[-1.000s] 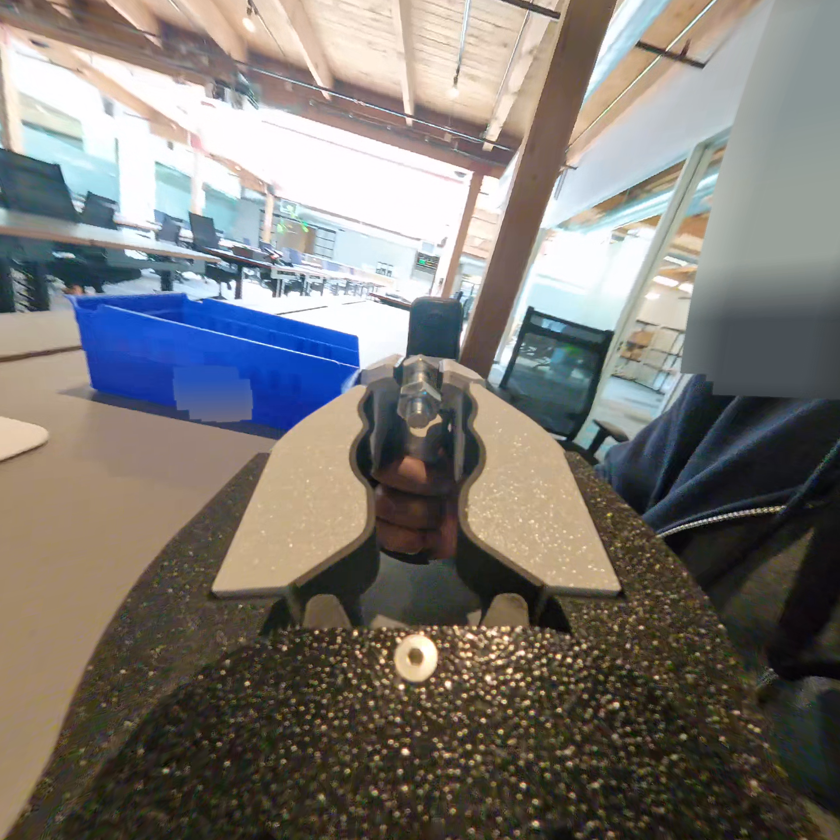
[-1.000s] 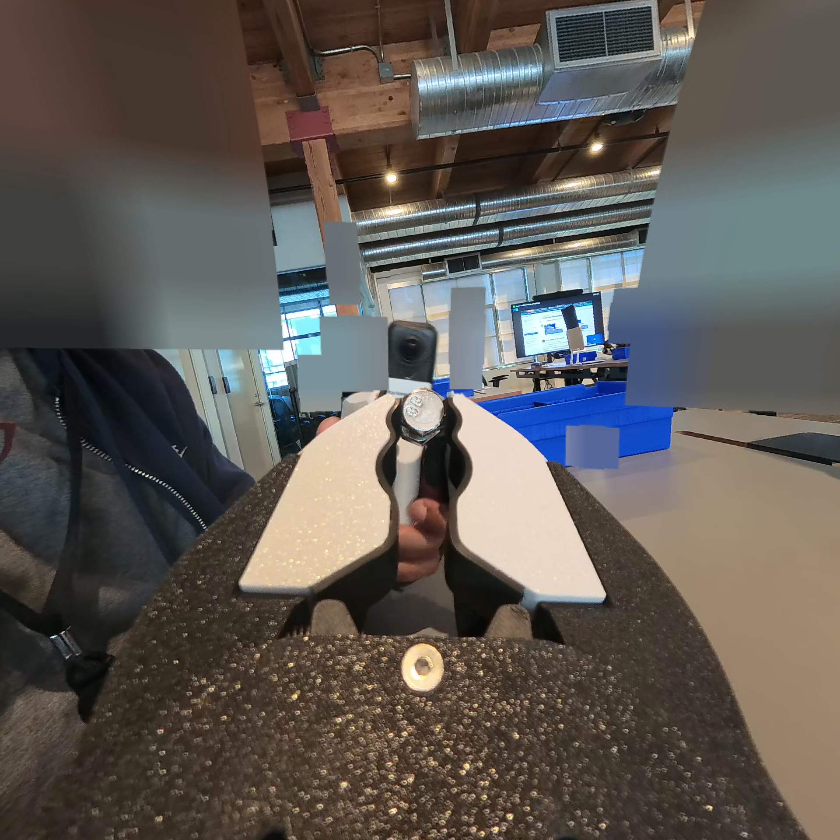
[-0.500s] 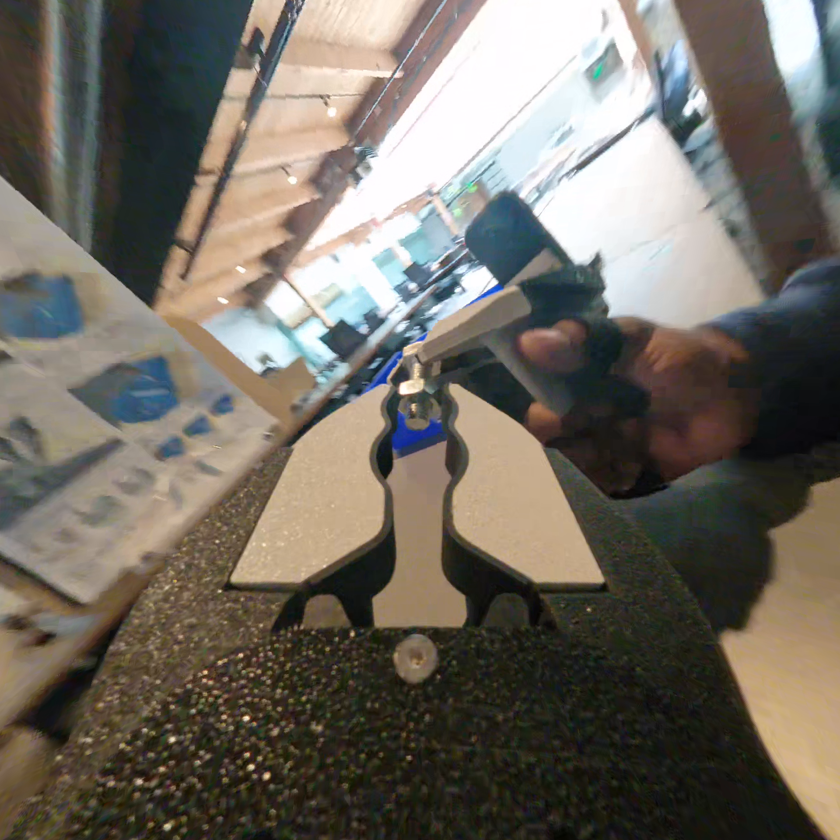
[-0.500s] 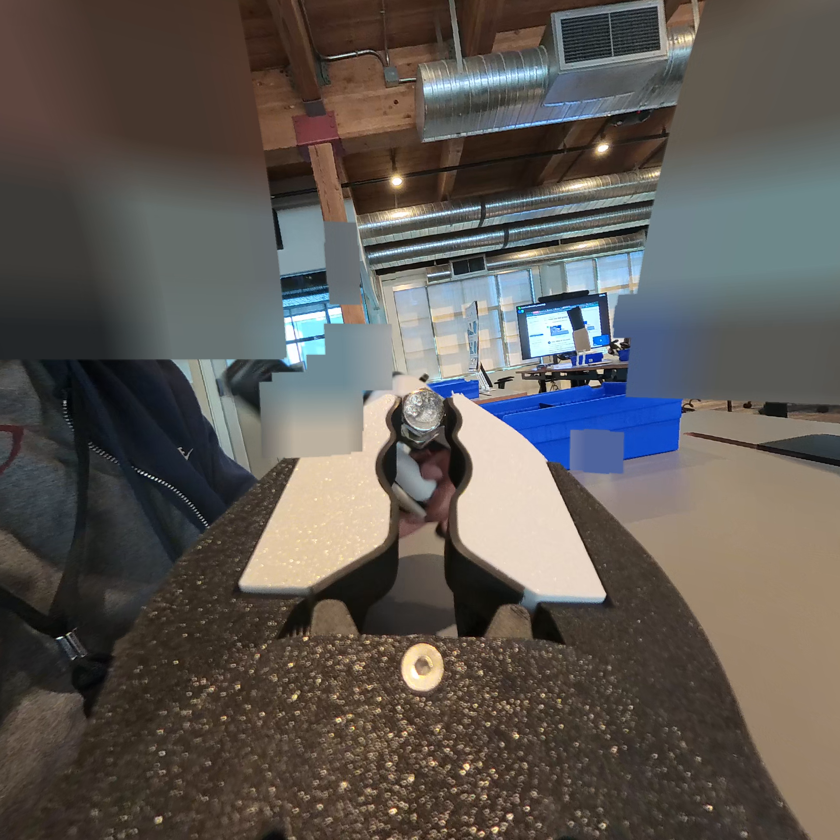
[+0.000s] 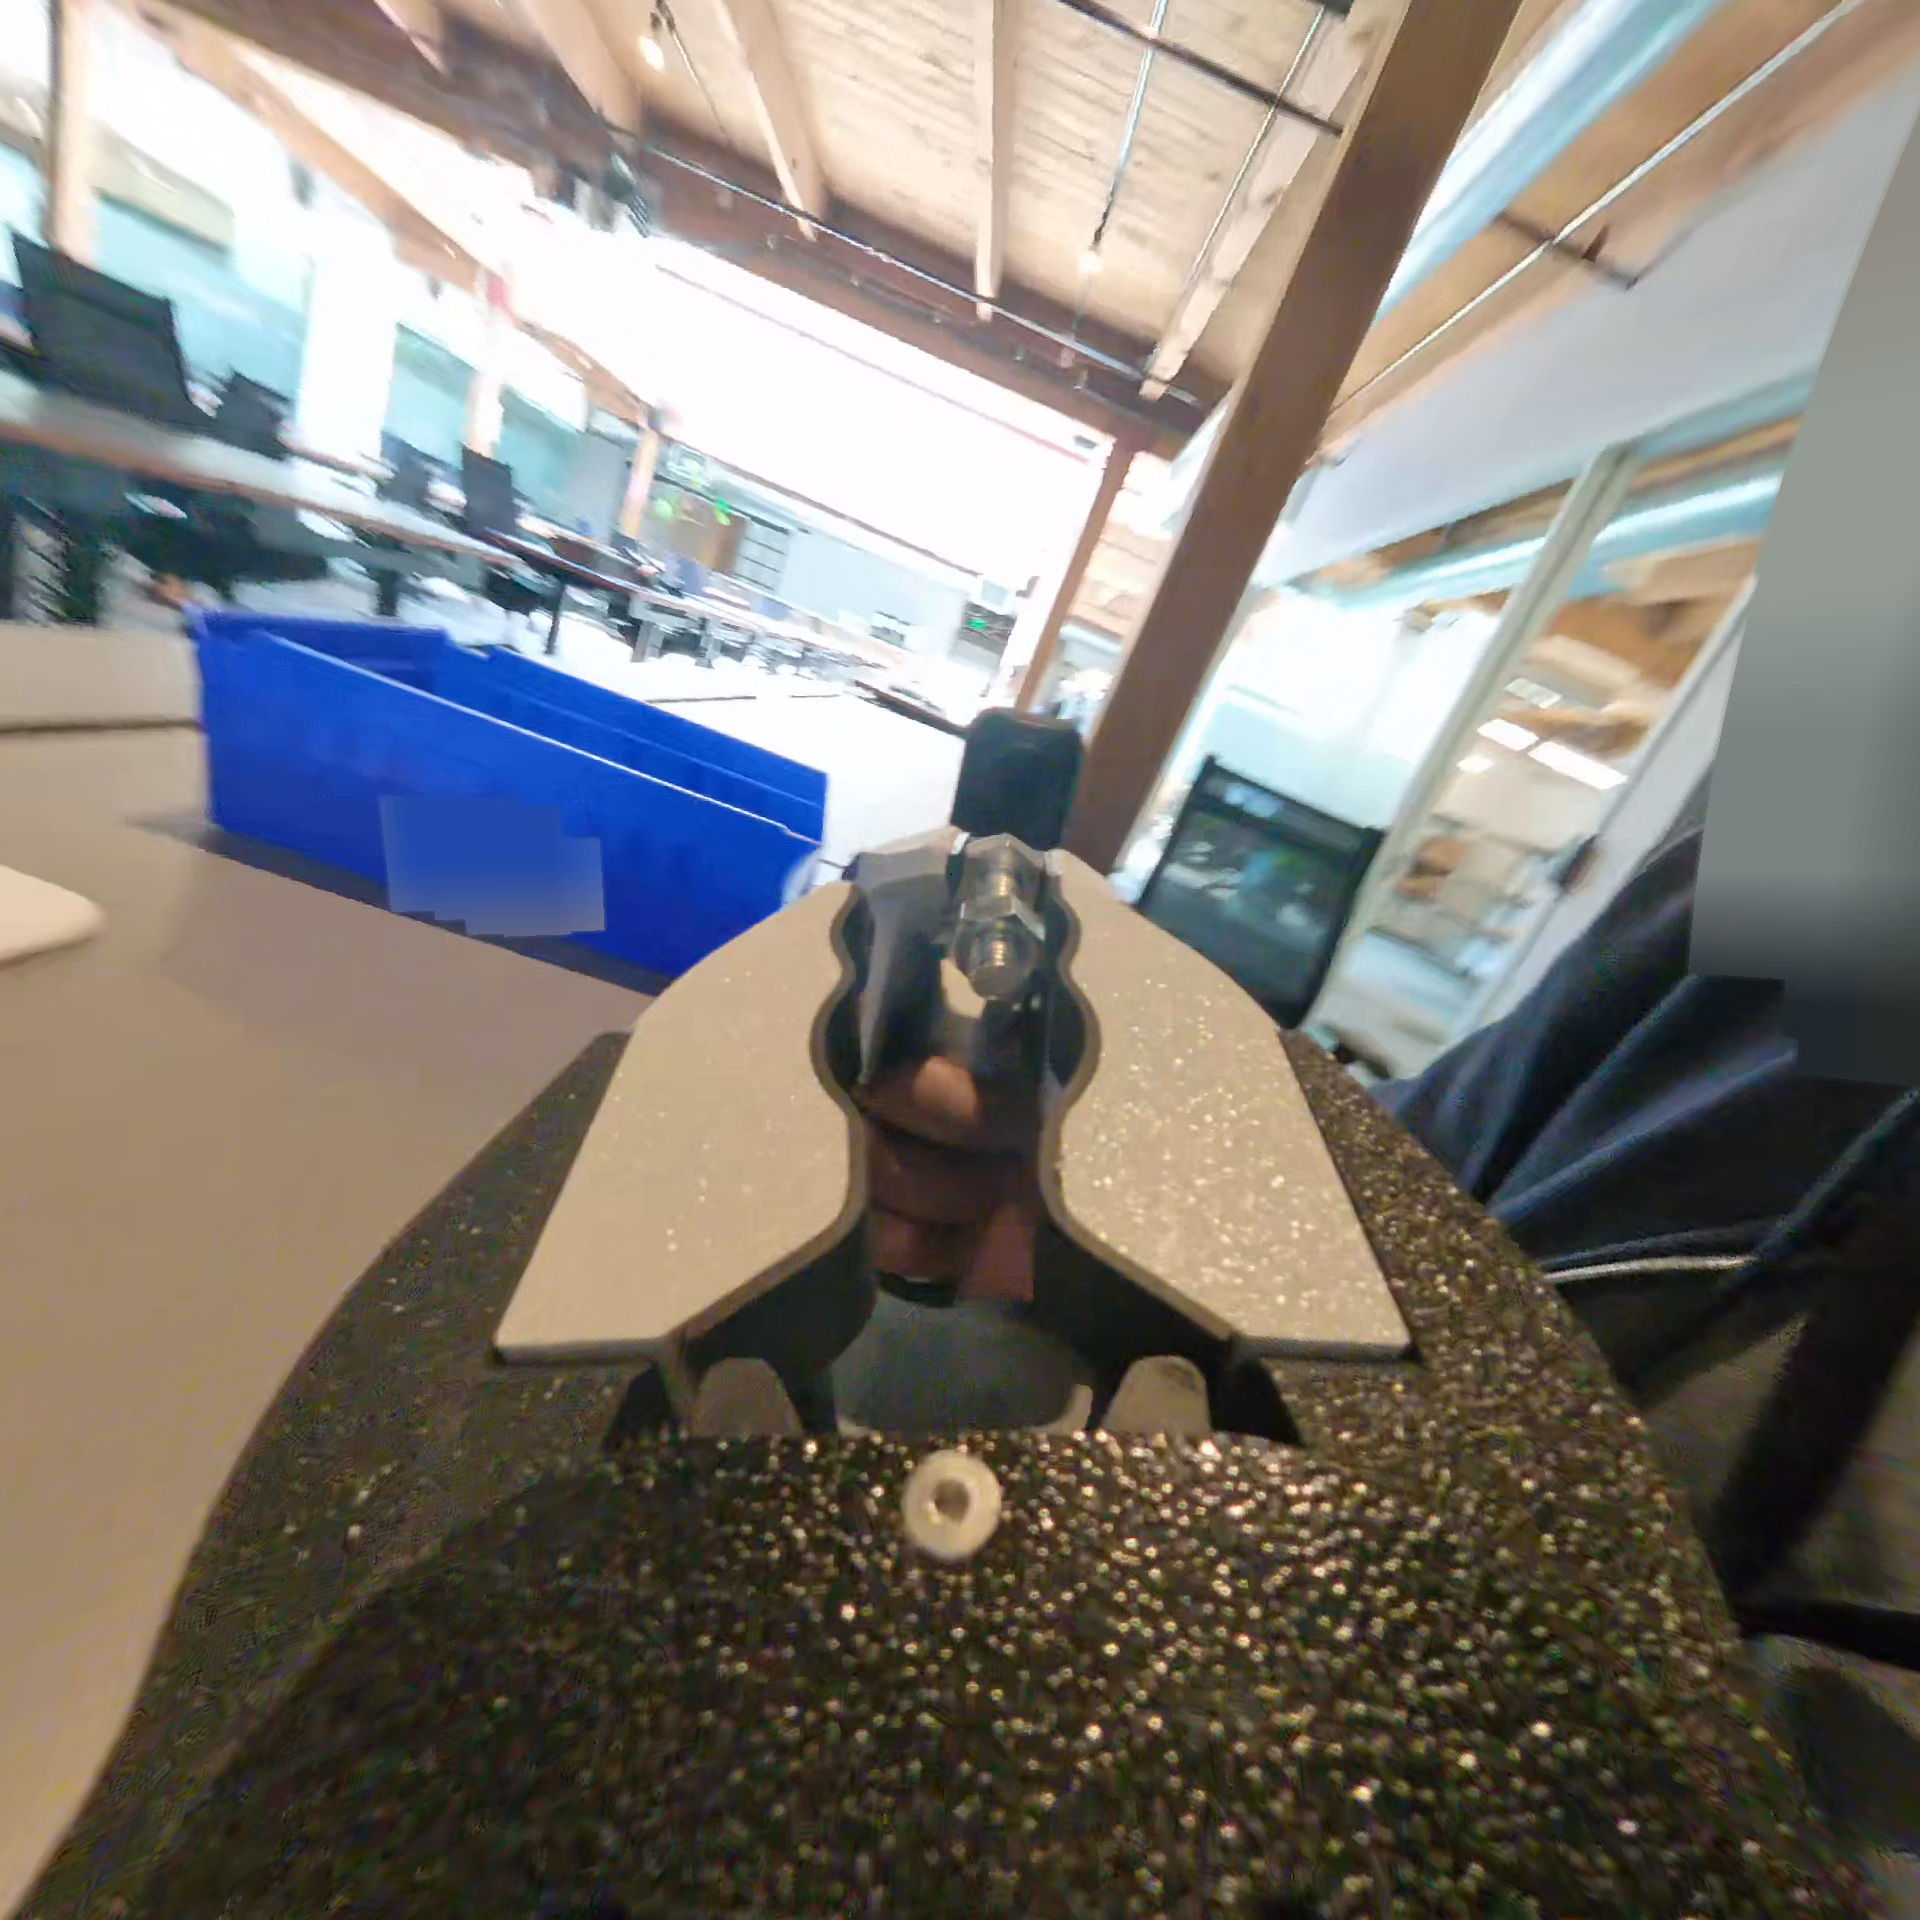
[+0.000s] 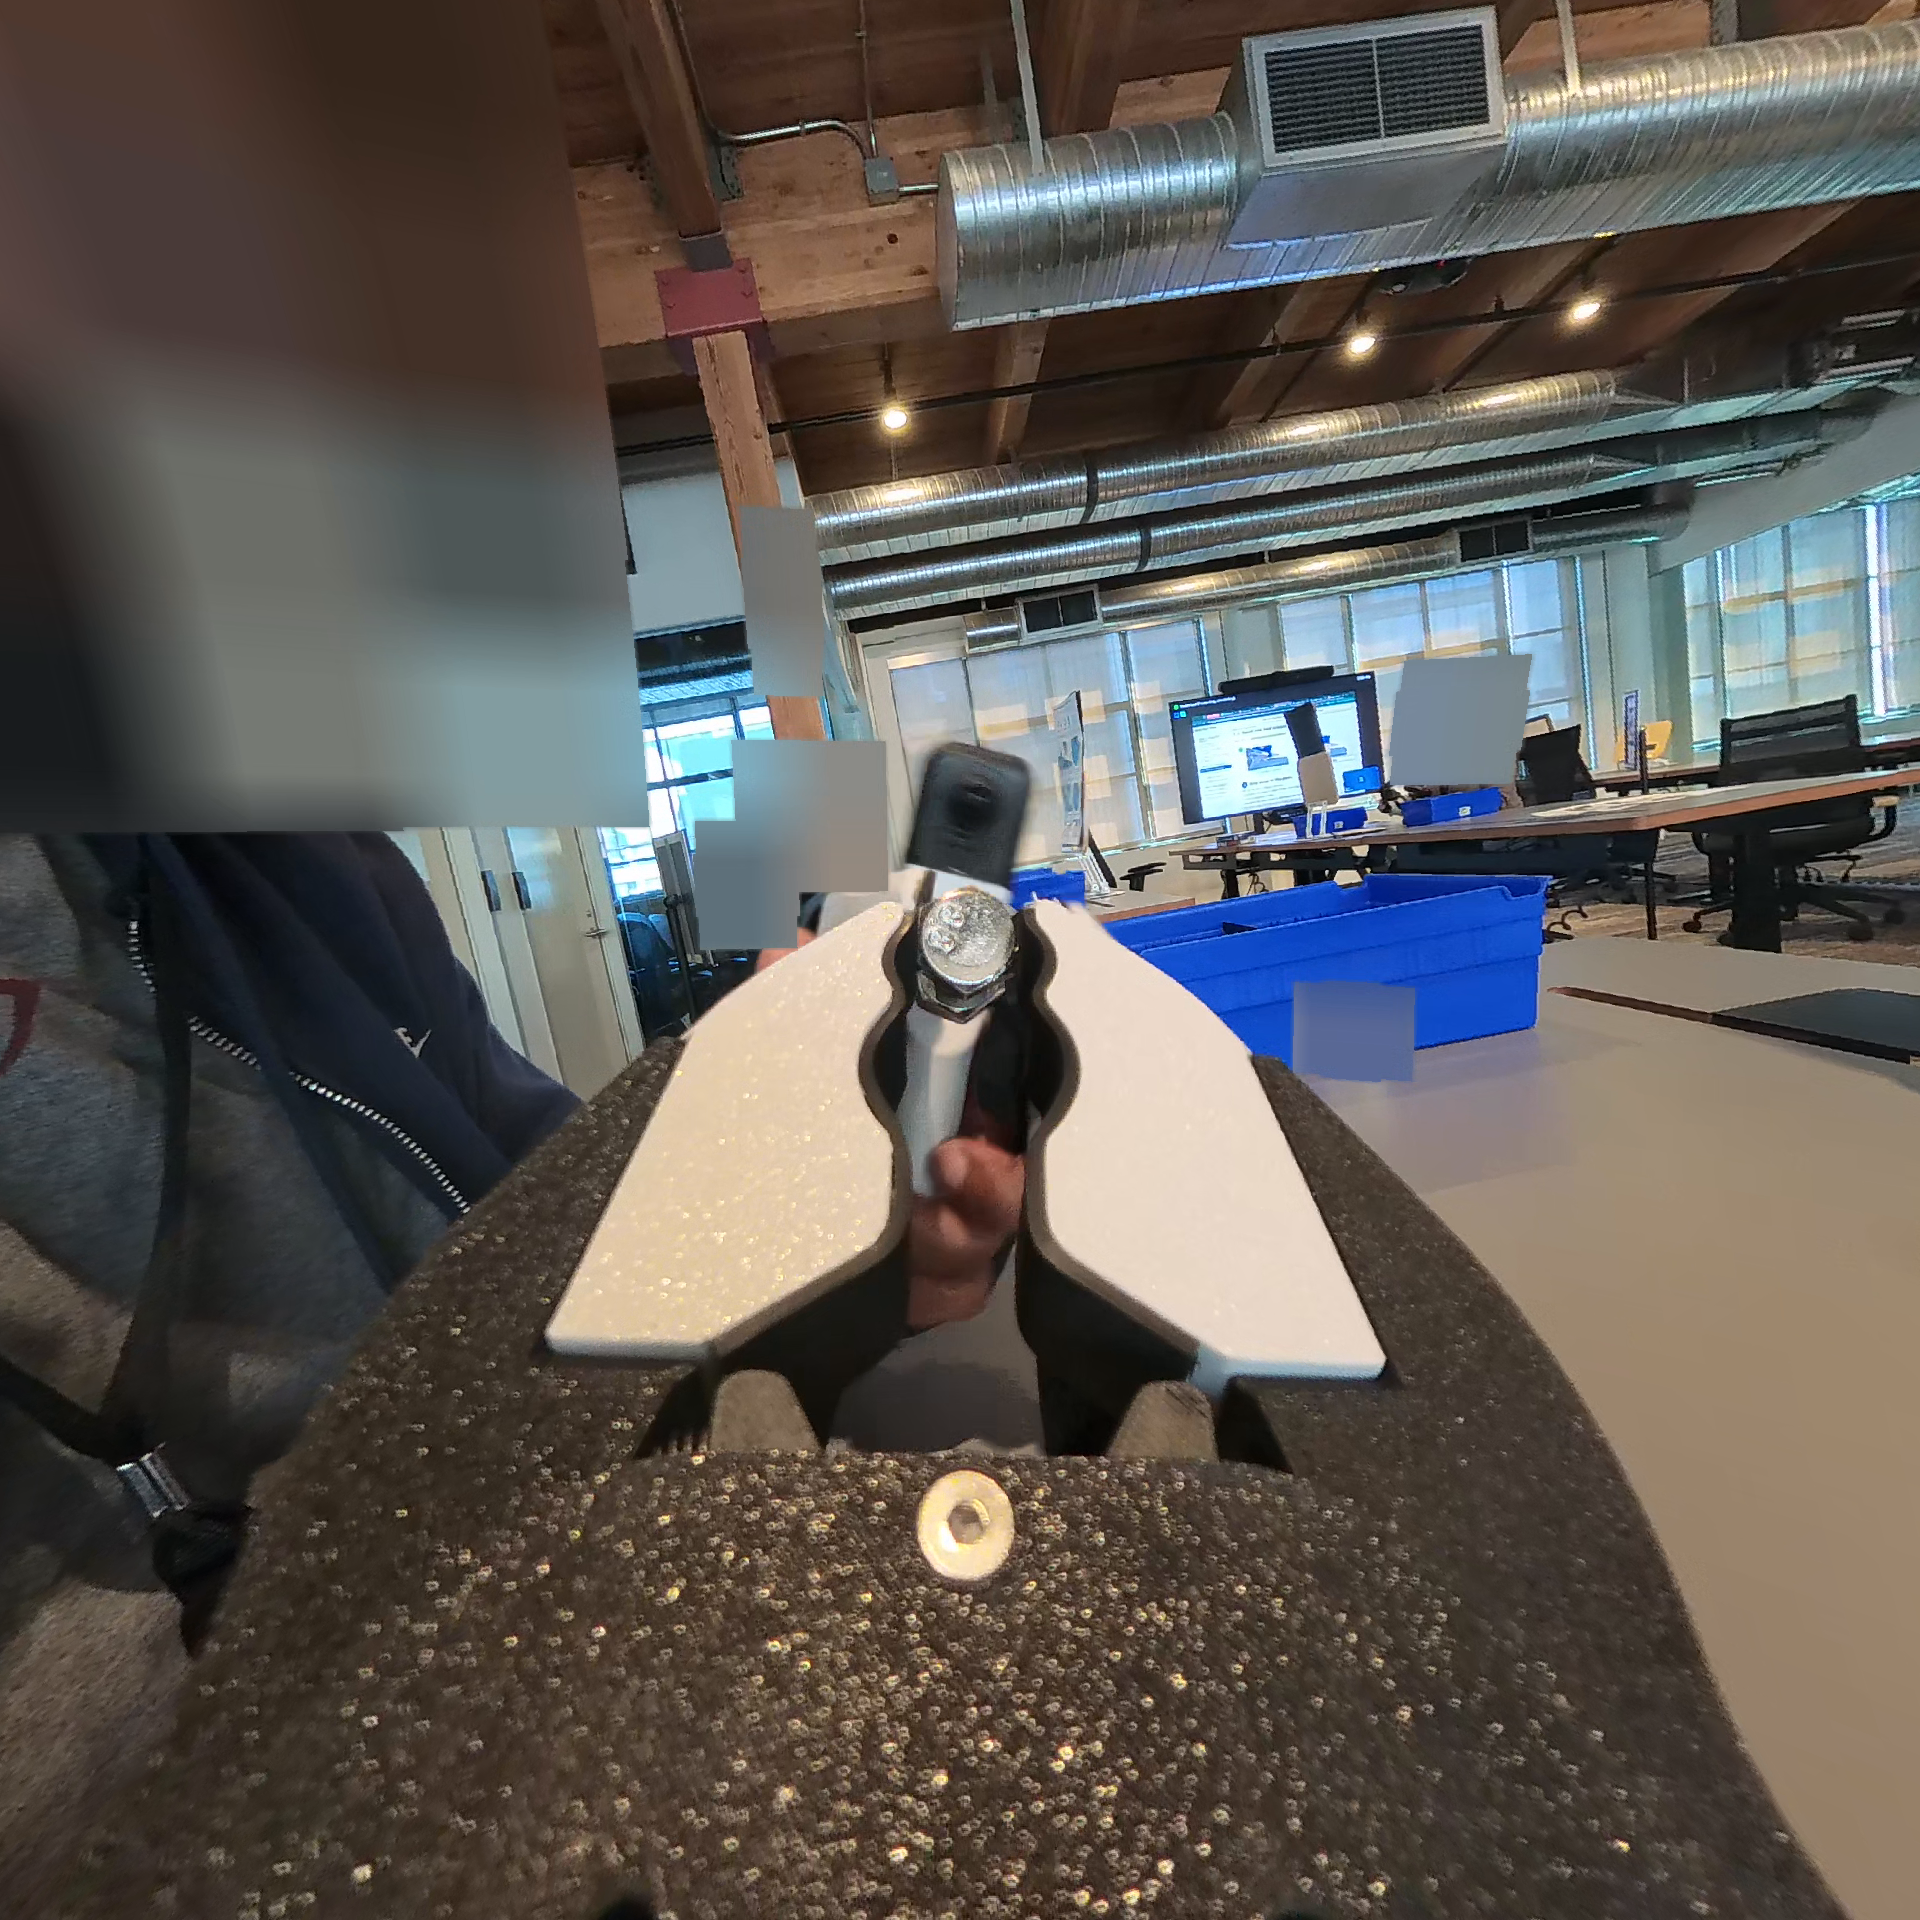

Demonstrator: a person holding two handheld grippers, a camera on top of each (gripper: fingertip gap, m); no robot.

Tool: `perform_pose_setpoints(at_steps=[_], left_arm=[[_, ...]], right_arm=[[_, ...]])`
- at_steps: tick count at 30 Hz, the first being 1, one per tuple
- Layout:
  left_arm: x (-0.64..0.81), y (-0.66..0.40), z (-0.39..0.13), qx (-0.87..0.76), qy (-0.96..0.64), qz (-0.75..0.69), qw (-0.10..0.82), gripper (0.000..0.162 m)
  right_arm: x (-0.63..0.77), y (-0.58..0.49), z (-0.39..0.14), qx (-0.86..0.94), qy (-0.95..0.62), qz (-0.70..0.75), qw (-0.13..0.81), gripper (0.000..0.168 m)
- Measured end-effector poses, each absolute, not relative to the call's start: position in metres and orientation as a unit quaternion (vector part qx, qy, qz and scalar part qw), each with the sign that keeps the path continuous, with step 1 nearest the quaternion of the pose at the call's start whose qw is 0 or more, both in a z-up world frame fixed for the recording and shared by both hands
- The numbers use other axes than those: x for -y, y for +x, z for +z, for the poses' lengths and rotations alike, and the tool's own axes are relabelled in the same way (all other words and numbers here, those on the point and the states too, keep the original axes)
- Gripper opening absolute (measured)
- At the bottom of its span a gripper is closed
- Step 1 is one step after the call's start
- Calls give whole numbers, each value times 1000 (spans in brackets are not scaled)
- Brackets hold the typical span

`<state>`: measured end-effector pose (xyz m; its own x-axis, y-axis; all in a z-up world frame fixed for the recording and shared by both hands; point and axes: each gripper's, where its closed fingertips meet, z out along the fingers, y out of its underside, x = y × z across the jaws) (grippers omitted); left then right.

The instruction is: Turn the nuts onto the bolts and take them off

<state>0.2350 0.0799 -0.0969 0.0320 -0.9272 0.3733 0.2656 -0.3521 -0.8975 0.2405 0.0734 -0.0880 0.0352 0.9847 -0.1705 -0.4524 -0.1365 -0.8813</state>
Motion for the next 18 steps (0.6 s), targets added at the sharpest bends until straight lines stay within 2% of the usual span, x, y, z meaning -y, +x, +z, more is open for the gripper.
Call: perform_pose_setpoints(at_steps=[11,15,18], left_arm=[[-71,243,-101,-216,-546,-754,295,30],[-66,245,-100,-205,-536,-775,265,23],[-68,244,-100,-208,-539,-766,282,17]], right_arm=[[-73,240,-89,316,-431,612,584,17],[-72,238,-89,321,-432,608,584,17],[-72,237,-90,323,-433,606,584,17]])
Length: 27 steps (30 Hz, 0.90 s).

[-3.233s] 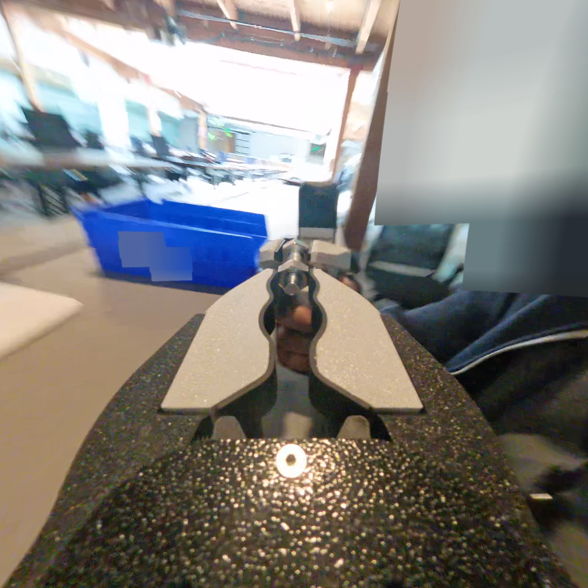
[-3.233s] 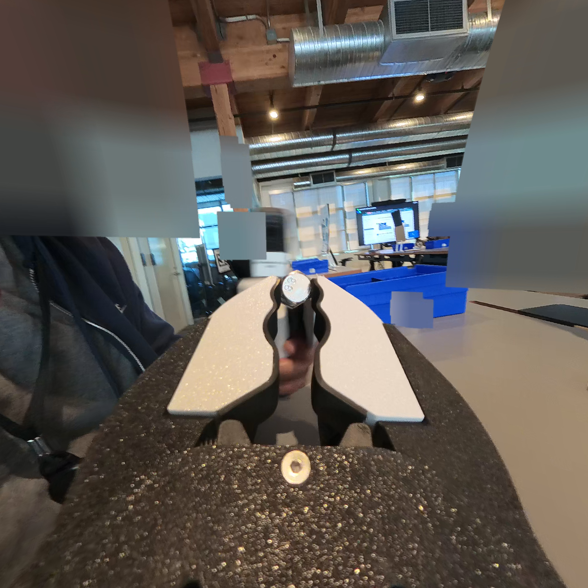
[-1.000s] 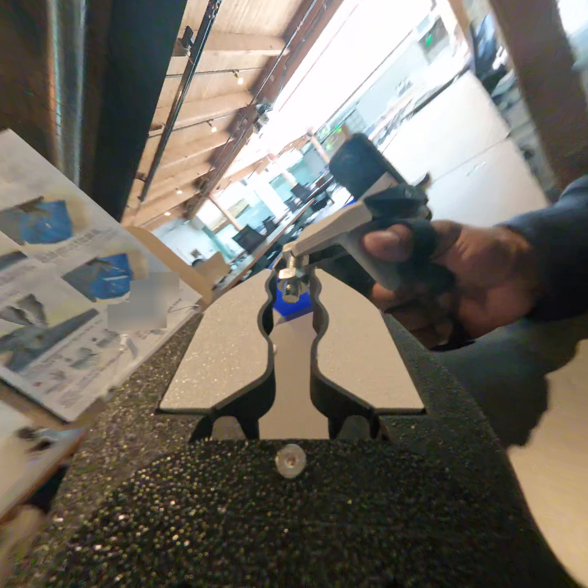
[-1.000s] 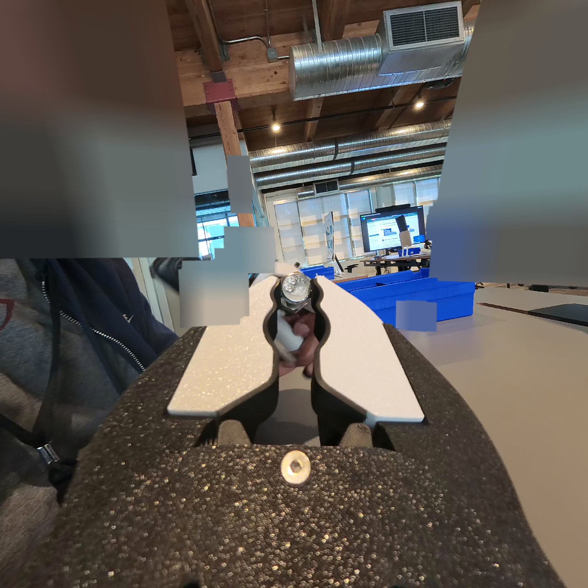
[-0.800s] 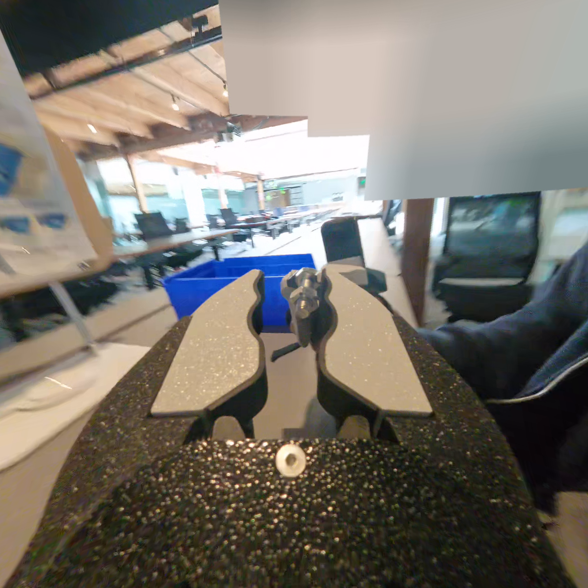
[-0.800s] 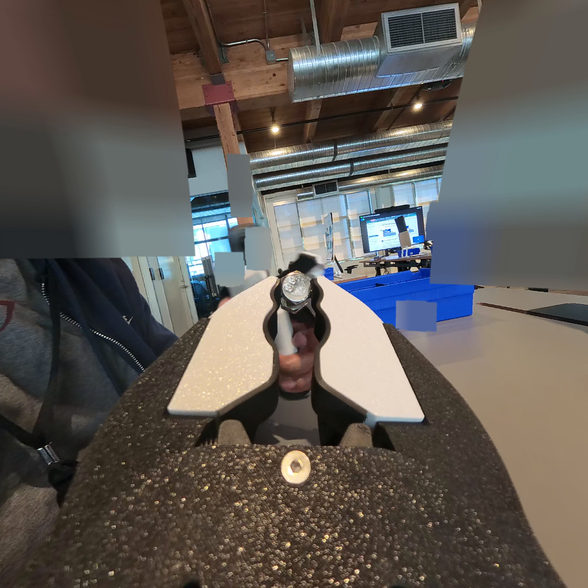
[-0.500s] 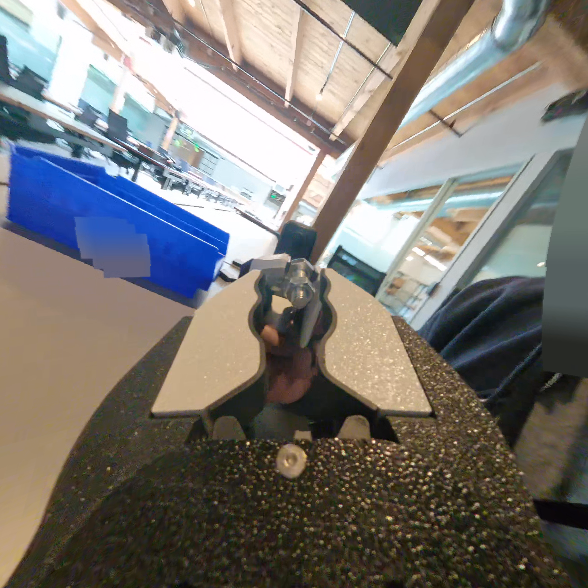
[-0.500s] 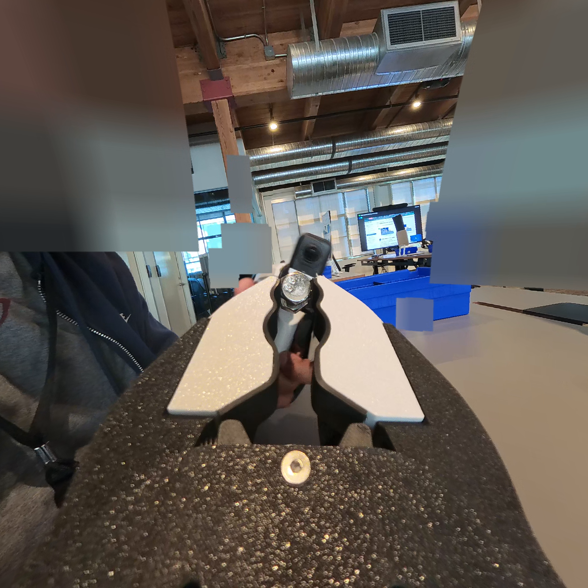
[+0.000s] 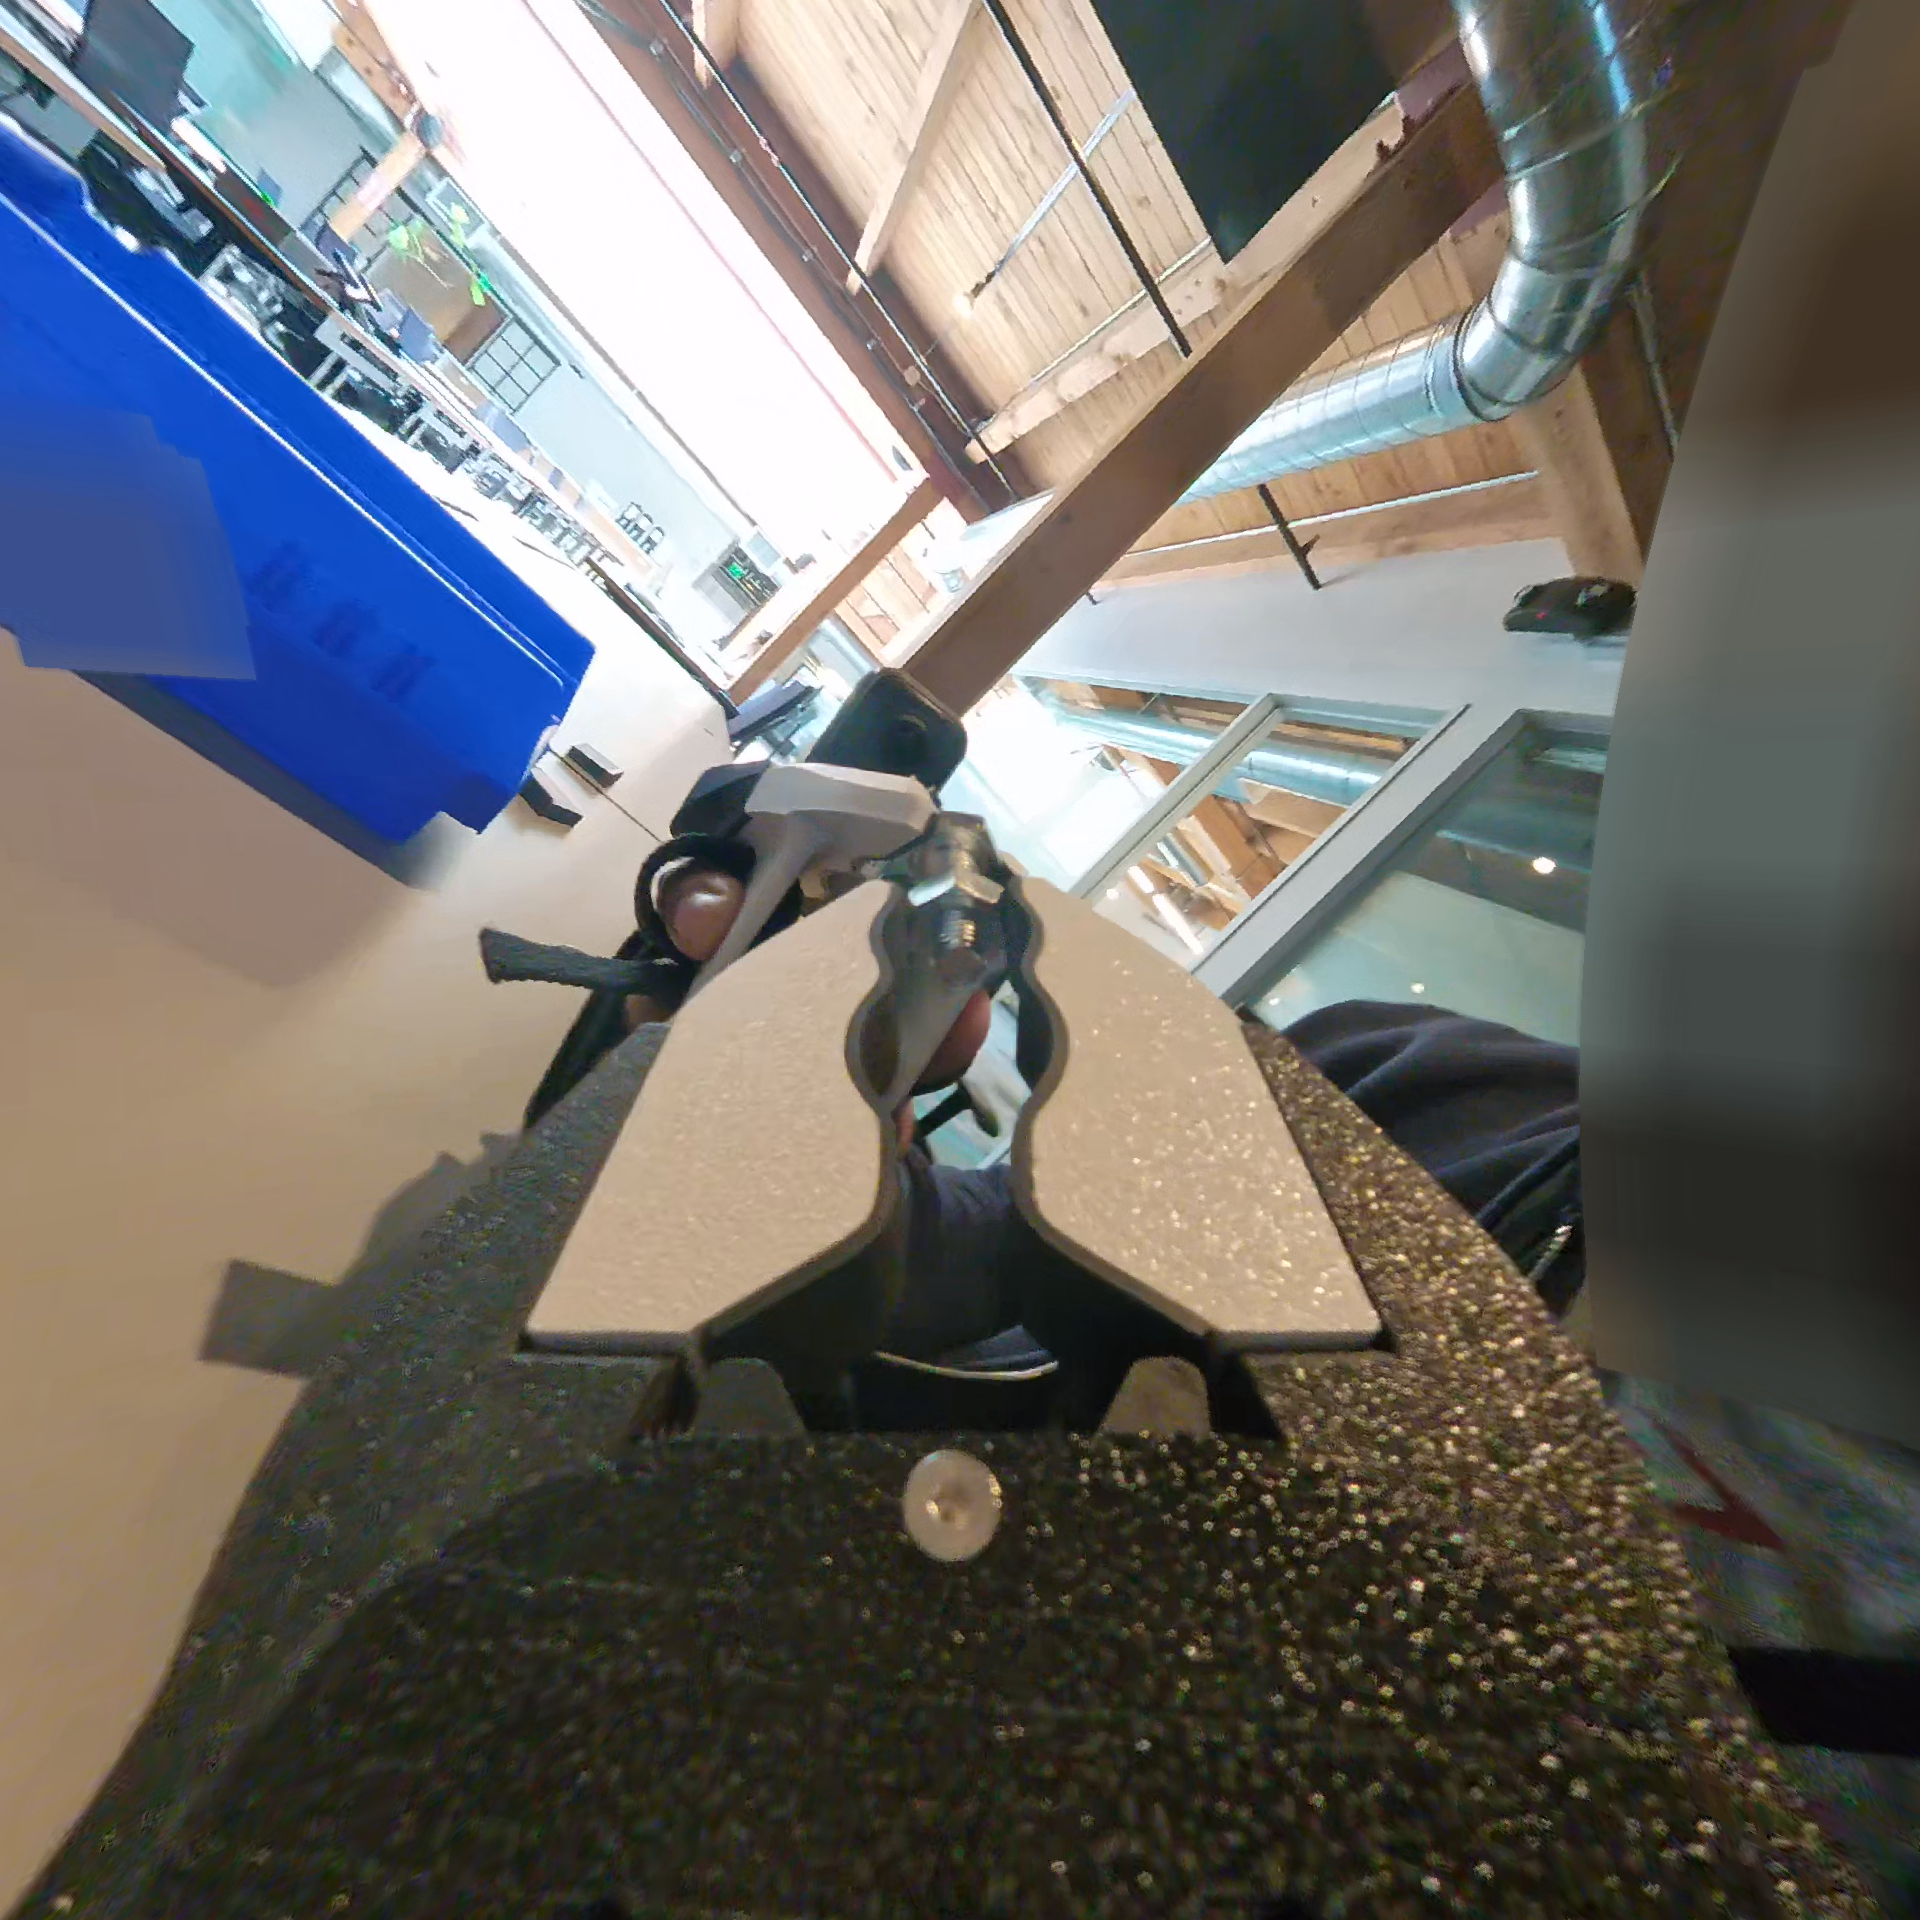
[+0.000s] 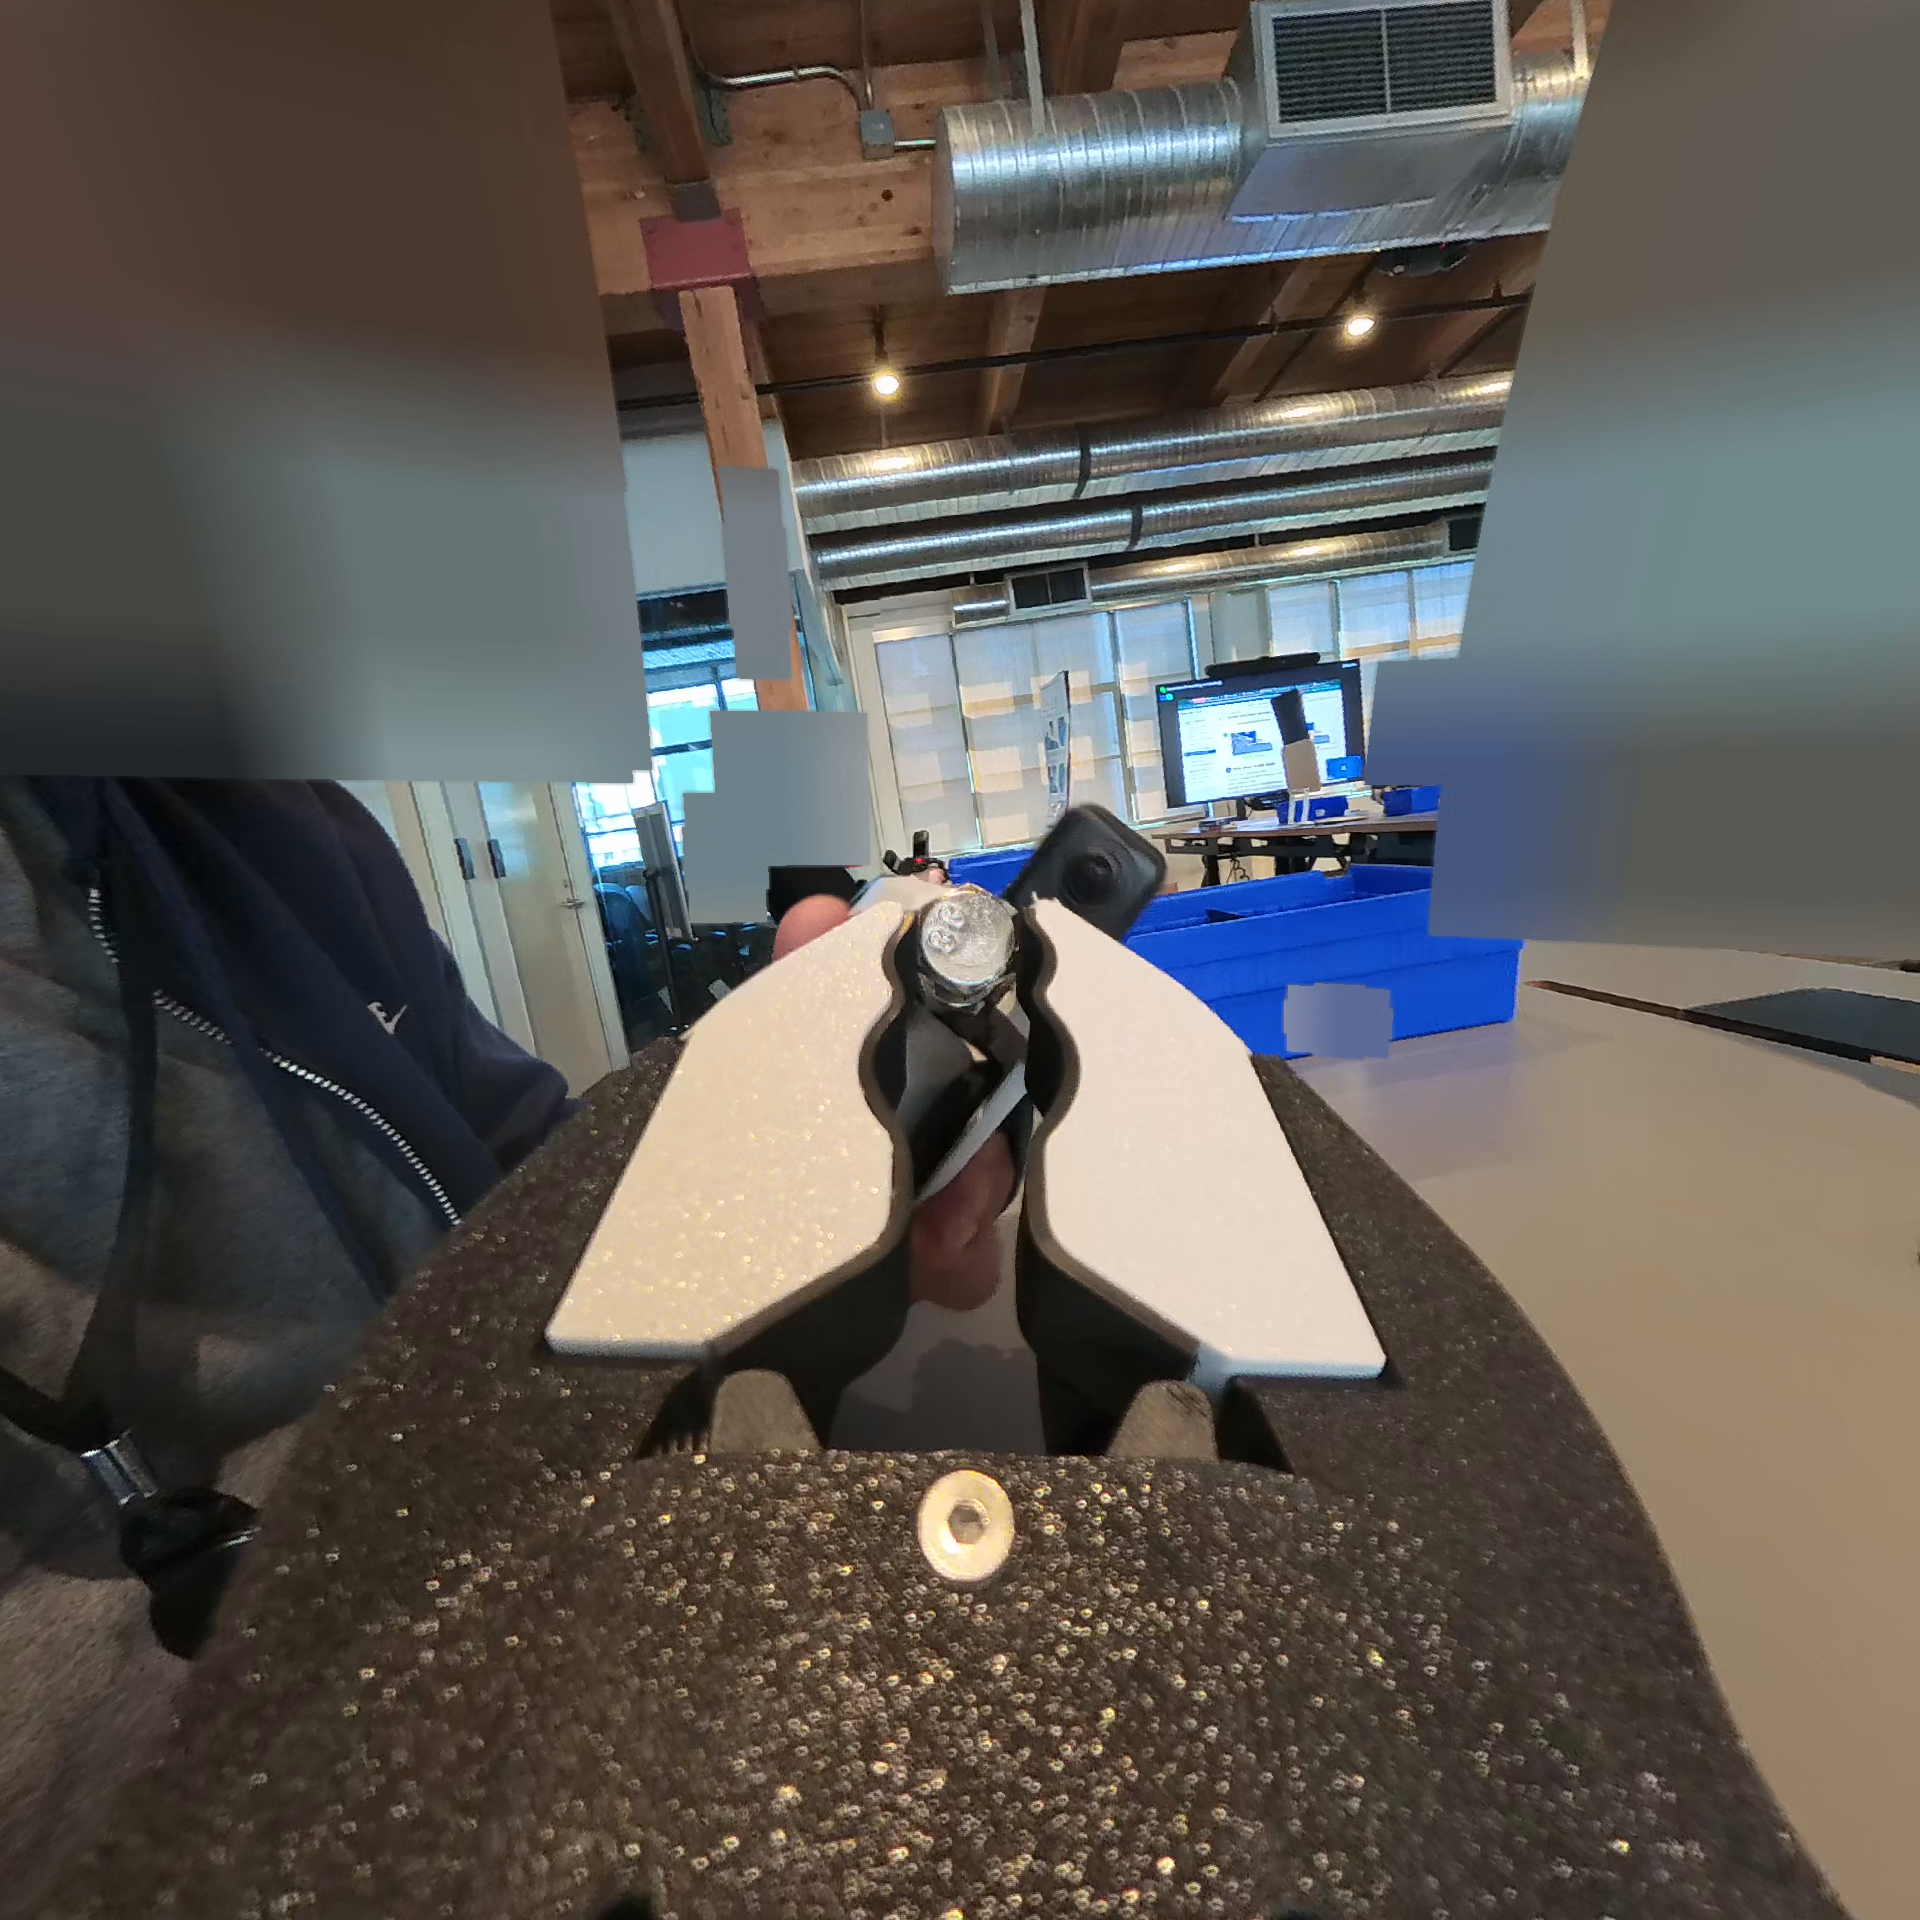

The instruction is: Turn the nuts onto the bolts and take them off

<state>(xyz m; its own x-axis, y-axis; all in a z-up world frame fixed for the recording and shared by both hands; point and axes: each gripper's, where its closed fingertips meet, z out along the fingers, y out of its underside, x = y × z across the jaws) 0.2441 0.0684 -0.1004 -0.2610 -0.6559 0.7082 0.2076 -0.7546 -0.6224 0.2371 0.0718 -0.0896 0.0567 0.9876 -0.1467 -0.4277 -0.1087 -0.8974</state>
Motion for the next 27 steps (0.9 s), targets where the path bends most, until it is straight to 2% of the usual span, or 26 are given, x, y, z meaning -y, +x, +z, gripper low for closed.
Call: perform_pose_setpoints(at_steps=[2,5,10,14,16,19,24,27], left_arm=[[-69,244,-101,-232,-542,-743,317,17],[-70,245,-101,-306,-544,-653,429,17],[-72,245,-104,-455,-491,-376,641,17],[-71,245,-102,-498,-419,-231,723,21],[-67,244,-98,-486,-418,-265,721,29],[-69,238,-86,-415,-452,-405,678,32],[-78,234,-92,-315,-522,-620,494,30],[-77,237,-96,-270,-535,-694,399,28]], right_arm=[[-72,237,-90,322,-433,608,583,17],[-72,238,-90,318,-432,613,579,17],[-72,238,-89,315,-429,620,577,17],[-72,239,-88,314,-427,620,578,16],[-73,240,-88,309,-425,625,577,17],[-74,242,-87,306,-424,626,579,17],[-74,241,-88,307,-426,622,581,17],[-74,241,-88,307,-427,620,582,17]])
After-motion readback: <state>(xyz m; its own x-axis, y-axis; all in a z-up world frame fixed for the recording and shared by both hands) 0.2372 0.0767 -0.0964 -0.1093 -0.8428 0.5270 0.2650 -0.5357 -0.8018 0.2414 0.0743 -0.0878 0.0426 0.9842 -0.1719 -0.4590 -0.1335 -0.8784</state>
